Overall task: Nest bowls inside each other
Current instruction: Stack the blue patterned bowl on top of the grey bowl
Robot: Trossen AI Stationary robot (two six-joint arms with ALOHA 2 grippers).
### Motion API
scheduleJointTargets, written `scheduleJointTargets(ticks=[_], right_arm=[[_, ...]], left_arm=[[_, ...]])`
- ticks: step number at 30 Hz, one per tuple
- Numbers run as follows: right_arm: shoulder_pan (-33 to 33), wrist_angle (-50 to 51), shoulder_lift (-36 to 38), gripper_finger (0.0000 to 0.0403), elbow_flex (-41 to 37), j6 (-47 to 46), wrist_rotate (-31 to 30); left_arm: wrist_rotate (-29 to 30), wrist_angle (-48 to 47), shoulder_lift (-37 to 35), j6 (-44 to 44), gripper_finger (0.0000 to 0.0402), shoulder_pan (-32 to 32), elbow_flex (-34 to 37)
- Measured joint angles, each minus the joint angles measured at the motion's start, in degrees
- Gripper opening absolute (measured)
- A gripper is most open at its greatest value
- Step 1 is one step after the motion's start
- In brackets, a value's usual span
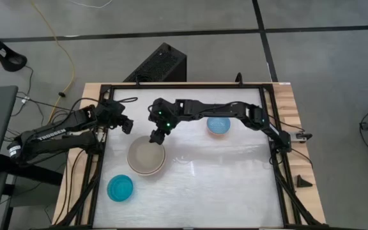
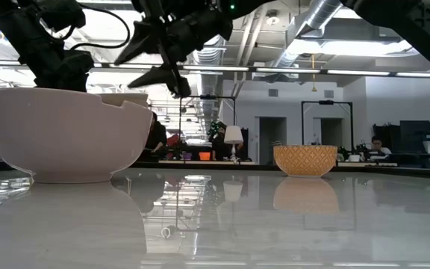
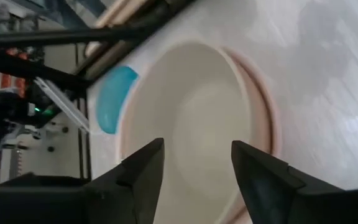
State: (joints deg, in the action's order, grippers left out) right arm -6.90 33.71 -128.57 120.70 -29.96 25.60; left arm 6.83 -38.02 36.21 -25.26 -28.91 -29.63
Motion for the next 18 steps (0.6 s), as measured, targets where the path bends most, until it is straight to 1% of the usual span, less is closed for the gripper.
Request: scheduleJointTargets(ticks=[9,14,18], right_arm=[[-0.03,-1.02,-0.15,0.0214,-4.55,-0.45,-0.44],[-0.23,-1.57,0.10,0.0214,-4.76,-0.15,-1.48],[-1.95,-0.05,1.67,0.0214,-4.76,1.01,-1.48]], left_arm=[[0.00,-0.02,0.00,0.00,0.0197,0.02,0.00],[0.01,-0.02,0.00,0.00,0.0197,0.00,0.00],[0.02,-0.02,0.00,0.00,0.0197,0.02,0.00]])
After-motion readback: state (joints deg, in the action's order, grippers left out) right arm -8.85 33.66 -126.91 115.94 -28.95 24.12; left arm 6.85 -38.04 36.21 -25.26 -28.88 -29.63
